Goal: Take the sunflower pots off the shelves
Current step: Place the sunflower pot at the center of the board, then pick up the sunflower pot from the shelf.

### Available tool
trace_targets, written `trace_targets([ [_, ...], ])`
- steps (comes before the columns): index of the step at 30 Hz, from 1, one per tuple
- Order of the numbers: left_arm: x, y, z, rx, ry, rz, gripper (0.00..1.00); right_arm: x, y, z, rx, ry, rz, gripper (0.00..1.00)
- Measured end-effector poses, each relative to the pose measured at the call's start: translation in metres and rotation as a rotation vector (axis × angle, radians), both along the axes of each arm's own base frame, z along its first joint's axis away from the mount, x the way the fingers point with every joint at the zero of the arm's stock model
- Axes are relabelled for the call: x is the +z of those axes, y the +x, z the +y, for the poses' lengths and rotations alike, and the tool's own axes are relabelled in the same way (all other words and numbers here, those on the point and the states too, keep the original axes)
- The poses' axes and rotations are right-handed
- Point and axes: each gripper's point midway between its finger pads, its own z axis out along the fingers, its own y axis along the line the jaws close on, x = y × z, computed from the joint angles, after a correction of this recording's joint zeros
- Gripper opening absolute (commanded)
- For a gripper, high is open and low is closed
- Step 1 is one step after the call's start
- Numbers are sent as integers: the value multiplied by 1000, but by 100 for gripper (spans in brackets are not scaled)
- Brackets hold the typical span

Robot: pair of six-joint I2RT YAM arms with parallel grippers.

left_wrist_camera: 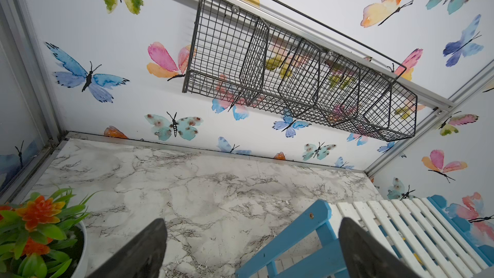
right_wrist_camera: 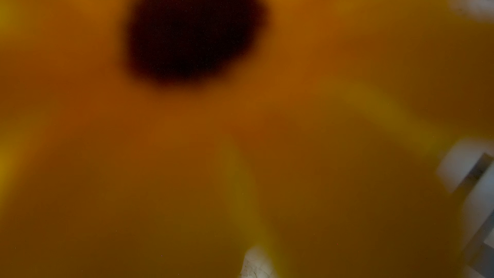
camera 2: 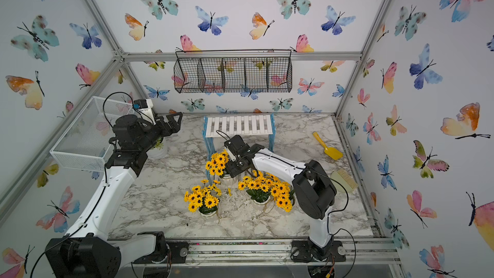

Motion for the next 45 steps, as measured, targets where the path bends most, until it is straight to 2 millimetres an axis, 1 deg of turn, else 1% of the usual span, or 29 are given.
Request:
trace_targets([
  [4,-1,0,0,0,0,2,99,-3,0,3,5,2,9,58],
  [9,-2,0,0,0,0,5,99,-2,0,6,9,9,12,45],
  [15,-2,0,1,1,0,5,100,0,3,7,6,11,7,32],
  [21,-2,0,2,5,0,5,99,2,5,8,2,18,-2,22],
  [35,-3,0,2,6,0,5,99,6,6,10,0,28,-9,8],
  [39,-2,0,2,6,0,5,99,11,3,7,3,28,-10,4],
  [45,-2,0,2,5,0,4,99,29,-1,1,3,43,-28,4],
])
